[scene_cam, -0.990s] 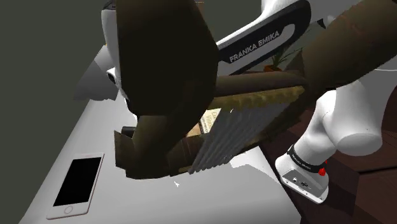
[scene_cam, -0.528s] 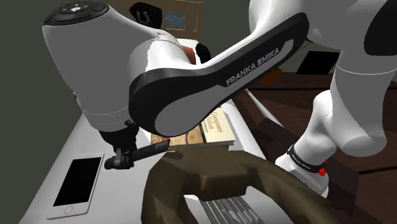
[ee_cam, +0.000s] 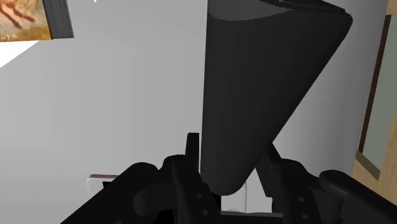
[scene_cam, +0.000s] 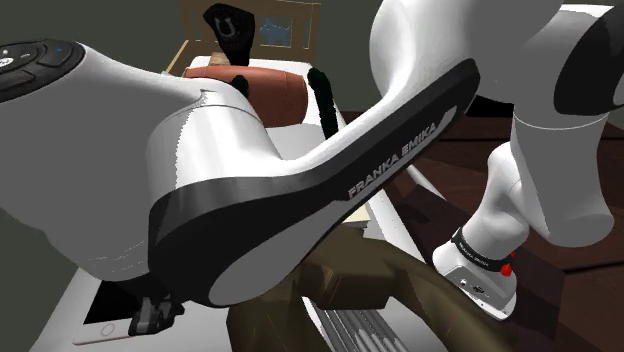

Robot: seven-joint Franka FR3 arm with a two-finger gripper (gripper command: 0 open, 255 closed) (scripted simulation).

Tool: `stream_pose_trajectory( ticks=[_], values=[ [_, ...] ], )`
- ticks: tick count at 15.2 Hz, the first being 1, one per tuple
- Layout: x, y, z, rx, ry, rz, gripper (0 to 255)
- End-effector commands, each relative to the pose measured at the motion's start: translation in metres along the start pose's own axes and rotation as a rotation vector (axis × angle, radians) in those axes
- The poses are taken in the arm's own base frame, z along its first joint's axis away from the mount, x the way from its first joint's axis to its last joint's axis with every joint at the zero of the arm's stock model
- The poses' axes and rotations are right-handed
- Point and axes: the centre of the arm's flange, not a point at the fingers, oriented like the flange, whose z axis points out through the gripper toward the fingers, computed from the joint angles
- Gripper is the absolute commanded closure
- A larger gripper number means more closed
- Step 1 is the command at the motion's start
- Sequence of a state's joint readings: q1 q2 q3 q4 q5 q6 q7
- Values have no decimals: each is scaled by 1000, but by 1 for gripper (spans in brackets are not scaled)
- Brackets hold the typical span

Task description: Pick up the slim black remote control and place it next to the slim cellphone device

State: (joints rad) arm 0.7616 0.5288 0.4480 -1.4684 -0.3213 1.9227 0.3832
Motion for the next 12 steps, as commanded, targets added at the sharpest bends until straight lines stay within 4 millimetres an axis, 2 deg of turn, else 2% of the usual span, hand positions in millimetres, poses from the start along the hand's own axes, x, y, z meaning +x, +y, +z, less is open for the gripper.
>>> stream_pose_trajectory(
  ticks=[1,12],
  values=[
    [0,-2,10,0,1,1,255],
    [0,-6,67,0,1,1,255]
  ],
)
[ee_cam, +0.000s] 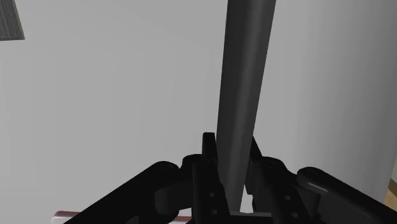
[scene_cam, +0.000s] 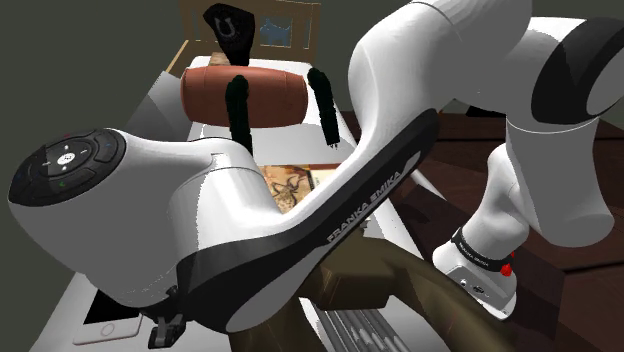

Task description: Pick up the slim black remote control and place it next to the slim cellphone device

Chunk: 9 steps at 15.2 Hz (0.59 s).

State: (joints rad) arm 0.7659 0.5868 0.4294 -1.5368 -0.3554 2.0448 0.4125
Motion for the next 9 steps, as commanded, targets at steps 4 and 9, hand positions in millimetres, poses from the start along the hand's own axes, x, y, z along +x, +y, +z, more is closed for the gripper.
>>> stream_pose_trajectory(
  ticks=[4,9],
  values=[
    [-1,-2,6,1,-2,-1,255],
    [-1,-2,6,1,-2,-1,0]
  ],
)
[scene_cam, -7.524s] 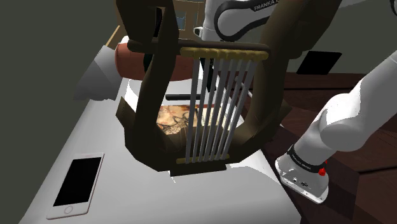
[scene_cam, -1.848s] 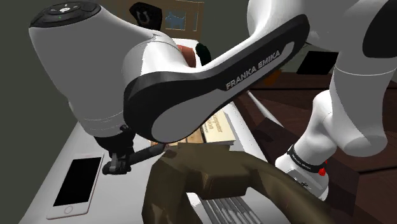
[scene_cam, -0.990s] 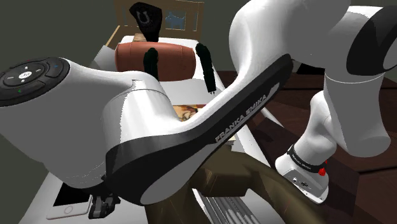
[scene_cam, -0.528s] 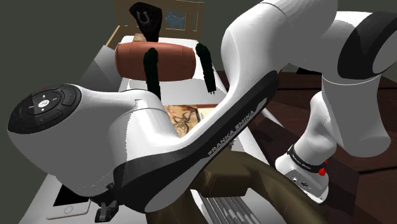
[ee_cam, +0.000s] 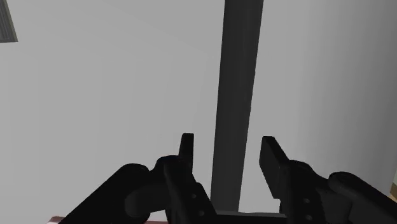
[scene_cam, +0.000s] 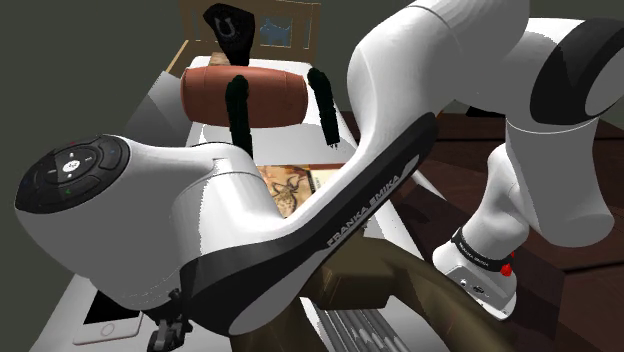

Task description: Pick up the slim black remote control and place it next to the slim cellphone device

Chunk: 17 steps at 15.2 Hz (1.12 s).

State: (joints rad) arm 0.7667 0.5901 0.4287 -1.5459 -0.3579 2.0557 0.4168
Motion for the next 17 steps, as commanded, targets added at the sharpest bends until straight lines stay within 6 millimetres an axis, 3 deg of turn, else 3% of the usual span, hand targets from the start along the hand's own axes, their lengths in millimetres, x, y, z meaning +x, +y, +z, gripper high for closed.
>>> stream_pose_trajectory(
  ticks=[1,5,9,17],
  values=[
    [0,0,1,0,-1,-1,0],
    [0,0,1,0,-1,-1,0],
    [0,0,-49,0,-1,-1,0],
    [0,0,-49,0,-1,-1,0]
  ],
)
